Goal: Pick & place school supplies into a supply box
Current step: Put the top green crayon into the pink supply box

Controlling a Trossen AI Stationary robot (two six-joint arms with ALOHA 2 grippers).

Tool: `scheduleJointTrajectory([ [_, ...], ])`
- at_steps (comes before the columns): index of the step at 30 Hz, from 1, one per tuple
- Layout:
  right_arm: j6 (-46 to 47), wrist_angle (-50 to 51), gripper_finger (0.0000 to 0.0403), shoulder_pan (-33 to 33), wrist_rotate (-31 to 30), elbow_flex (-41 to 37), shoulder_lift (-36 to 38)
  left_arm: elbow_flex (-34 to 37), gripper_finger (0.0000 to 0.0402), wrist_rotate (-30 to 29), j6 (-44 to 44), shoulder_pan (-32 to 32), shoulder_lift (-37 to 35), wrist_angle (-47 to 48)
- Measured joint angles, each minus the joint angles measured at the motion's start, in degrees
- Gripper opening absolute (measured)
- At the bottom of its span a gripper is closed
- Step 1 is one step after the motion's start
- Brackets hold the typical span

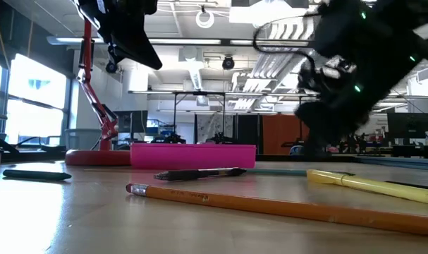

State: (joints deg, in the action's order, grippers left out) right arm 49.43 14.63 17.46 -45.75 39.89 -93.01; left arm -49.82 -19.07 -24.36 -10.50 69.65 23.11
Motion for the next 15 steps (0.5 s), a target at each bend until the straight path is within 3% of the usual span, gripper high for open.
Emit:
scheduleJointTrajectory([
  [4,-10.0,0.5,0.0005,-2.2,-6.5,7.3,-0.1,0.0,0.0040,-0.1,0.0,0.0,0.0,-0.6],
  [6,-16.4,-1.0,0.0009,-4.1,-6.7,11.3,0.0,0.0,0.0040,-0.1,0.0,0.0,0.0,-0.6],
  [8,-22.2,-4.1,0.0010,-6.4,-2.5,14.2,0.0,0.0,0.0040,0.4,0.0,0.0,0.0,-0.6],
  [15,-41.1,-21.7,0.0003,-12.8,21.2,16.5,-3.9,0.0,0.0040,5.1,0.1,0.0,0.0,1.6],
])
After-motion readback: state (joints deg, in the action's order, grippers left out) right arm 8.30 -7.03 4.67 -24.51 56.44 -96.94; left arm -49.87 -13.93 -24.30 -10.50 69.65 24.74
